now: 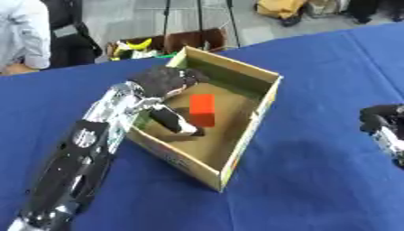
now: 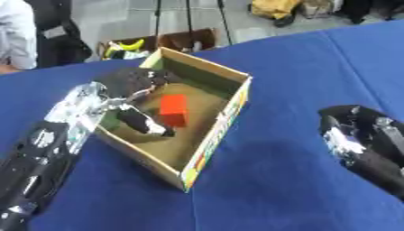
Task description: Pick up objects on the table and place them in the box.
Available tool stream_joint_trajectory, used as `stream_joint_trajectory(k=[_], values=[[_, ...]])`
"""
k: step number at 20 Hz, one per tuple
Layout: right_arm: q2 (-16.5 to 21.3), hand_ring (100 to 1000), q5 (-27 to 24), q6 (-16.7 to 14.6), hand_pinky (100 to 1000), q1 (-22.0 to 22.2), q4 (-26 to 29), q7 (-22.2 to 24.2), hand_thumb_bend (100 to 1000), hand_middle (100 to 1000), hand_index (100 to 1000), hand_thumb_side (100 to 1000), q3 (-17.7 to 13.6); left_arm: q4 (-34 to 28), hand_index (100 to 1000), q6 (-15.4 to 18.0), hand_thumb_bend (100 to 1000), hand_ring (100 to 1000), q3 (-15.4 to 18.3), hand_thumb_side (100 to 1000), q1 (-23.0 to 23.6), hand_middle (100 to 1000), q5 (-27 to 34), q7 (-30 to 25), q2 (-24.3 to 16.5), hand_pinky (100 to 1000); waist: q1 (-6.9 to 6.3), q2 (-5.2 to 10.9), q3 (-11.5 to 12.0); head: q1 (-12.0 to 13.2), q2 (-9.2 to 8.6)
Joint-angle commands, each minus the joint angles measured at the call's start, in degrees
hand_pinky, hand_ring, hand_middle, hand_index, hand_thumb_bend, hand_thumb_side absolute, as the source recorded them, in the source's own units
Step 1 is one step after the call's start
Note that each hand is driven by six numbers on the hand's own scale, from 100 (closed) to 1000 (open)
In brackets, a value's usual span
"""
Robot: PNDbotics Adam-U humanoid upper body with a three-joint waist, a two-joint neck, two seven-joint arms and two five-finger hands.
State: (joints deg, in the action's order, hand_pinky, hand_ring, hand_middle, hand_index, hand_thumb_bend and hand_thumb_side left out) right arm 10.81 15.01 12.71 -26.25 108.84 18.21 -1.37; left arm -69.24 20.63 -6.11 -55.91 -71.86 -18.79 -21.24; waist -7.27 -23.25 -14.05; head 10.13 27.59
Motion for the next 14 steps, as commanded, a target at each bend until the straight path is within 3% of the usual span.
stream_joint_trajectory(k=[1, 5, 8, 9, 11, 14], values=[[0.1, 833, 0.0, -0.1, 842, -0.4, 1.2, 0.1, 108, 549, 743, 503, -0.2, -2.3, 1000, -0.8, 1000, 836, 0.9, 960, -0.6, 924, 0.3, 1.1, -1.9, 670, 0.60, 1.50, 0.1, -0.2, -0.65], [0.1, 833, 0.0, -0.1, 842, -0.3, 1.2, 0.1, 109, 549, 743, 502, -0.2, -5.5, 1000, -3.5, 1000, 810, 2.0, 1000, -0.2, 898, 2.0, 3.0, -2.4, 640, 0.72, 1.64, 0.5, -0.5, -0.58], [0.1, 833, 0.0, 0.0, 842, -0.1, 1.2, -0.1, 109, 549, 743, 501, -0.4, -11.4, 984, -6.0, 987, 766, 3.7, 1000, 1.2, 852, 8.1, 7.0, -3.7, 596, 0.83, 1.82, 1.1, -1.2, 0.10], [0.2, 833, 0.0, 0.0, 842, 0.0, 1.3, -0.2, 109, 549, 743, 501, -0.5, -14.2, 974, -7.1, 812, 745, 4.4, 1000, 2.1, 831, 11.2, 8.9, -4.3, 577, 0.85, 1.86, 1.4, -1.5, 0.43], [0.2, 833, 0.0, 0.1, 842, 0.1, 1.4, -0.5, 108, 549, 743, 500, -0.7, -19.6, 956, -10.1, 639, 709, 6.2, 1000, 4.3, 797, 17.9, 12.6, -5.5, 542, 0.91, 1.87, 1.9, -2.1, 1.13], [0.2, 833, -0.1, 0.3, 842, 0.3, 1.7, -0.8, 123, 549, 744, 501, -1.0, -26.8, 937, -14.6, 618, 660, 8.4, 1000, 8.6, 762, 29.9, 15.1, -7.1, 498, 1.12, 1.98, 3.1, -2.8, 1.96]])
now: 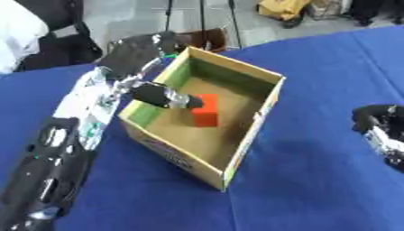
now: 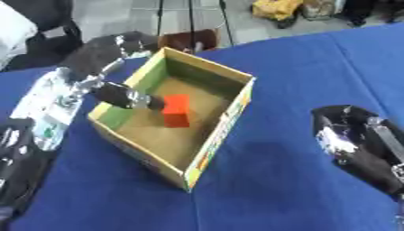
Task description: Pick up objects on the table and place them in the box.
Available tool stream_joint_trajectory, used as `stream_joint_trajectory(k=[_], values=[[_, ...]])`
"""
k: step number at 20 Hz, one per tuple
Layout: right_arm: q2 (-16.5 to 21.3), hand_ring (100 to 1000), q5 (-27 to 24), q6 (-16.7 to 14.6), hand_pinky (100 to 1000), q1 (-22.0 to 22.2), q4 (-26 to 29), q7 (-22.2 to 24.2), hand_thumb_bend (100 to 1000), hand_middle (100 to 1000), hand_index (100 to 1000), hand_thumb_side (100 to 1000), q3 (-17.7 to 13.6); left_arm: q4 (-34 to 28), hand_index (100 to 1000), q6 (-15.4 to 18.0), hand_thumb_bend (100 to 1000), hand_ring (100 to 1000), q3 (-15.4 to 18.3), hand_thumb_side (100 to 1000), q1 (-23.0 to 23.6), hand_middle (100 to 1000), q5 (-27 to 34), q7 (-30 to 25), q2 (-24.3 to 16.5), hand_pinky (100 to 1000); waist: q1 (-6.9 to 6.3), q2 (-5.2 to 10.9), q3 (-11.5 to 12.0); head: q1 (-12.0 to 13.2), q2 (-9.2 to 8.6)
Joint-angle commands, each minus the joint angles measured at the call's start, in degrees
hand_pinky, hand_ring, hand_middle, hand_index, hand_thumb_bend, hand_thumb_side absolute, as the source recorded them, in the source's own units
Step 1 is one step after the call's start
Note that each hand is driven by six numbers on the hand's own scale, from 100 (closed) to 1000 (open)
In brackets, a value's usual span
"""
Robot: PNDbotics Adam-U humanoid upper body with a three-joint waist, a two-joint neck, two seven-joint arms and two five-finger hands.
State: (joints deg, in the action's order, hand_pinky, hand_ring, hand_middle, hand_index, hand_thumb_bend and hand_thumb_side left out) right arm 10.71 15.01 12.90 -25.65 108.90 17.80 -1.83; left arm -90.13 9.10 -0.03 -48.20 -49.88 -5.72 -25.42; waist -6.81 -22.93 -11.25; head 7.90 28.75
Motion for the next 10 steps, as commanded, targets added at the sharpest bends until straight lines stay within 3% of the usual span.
stream_joint_trajectory(k=[1, 6, 10], values=[[0.3, 833, -0.1, 0.1, 842, -0.3, 1.8, -0.5, 108, 549, 744, 500, -0.6, -8.1, 933, -4.4, 618, 652, 3.0, 1000, 2.4, 752, 12.1, 2.3, -3.2, 491, 0.76, 1.71, 0.7, -0.7, 0.95], [0.3, 833, -0.1, 0.4, 842, -0.1, 2.2, -1.3, 100, 549, 744, 507, -1.2, -17.9, 910, -10.7, 607, 591, 8.0, 1000, 10.1, 703, 33.4, 4.0, -3.0, 432, 1.47, 1.83, 2.8, -2.1, 1.34], [0.2, 833, -0.1, 0.6, 842, -0.2, 2.4, -1.9, 100, 549, 744, 510, -1.6, -23.8, 902, -12.4, 582, 574, 11.6, 1000, 16.8, 688, 43.3, 6.7, -1.5, 416, 2.10, 1.80, 4.2, -3.1, 1.42]])
